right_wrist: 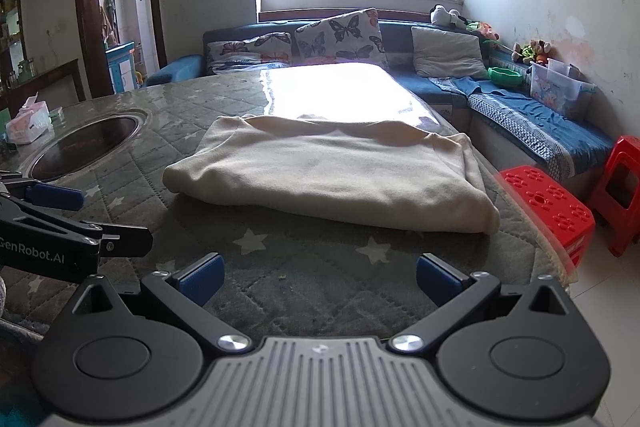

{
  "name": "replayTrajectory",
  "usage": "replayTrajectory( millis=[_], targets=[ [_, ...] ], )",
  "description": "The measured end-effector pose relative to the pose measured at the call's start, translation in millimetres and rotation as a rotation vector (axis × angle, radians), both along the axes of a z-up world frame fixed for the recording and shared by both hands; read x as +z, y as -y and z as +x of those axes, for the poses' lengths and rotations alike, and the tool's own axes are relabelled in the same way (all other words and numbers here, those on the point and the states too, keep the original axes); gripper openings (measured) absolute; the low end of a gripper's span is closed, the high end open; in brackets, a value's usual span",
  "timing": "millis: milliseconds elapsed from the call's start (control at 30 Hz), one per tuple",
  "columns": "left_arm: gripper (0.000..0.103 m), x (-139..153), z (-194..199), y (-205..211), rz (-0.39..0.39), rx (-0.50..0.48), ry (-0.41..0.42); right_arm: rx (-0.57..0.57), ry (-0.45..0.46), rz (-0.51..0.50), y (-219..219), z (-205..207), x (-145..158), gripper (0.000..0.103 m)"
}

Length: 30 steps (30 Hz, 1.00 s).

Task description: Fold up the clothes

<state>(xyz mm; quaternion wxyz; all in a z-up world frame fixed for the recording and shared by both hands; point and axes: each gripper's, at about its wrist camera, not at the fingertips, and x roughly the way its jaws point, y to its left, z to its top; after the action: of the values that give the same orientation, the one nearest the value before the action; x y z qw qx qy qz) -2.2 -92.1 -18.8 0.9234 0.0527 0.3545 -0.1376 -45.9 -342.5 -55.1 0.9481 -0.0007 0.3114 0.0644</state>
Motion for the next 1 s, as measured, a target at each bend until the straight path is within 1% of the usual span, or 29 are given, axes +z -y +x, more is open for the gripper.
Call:
replayTrajectory(
  millis=[1000],
  targets=[
    [0.103,2,20,3,0.024,-0.034,-0.003,-0.018,-0.024,0.015,1,23,-2,0.103]
  ],
)
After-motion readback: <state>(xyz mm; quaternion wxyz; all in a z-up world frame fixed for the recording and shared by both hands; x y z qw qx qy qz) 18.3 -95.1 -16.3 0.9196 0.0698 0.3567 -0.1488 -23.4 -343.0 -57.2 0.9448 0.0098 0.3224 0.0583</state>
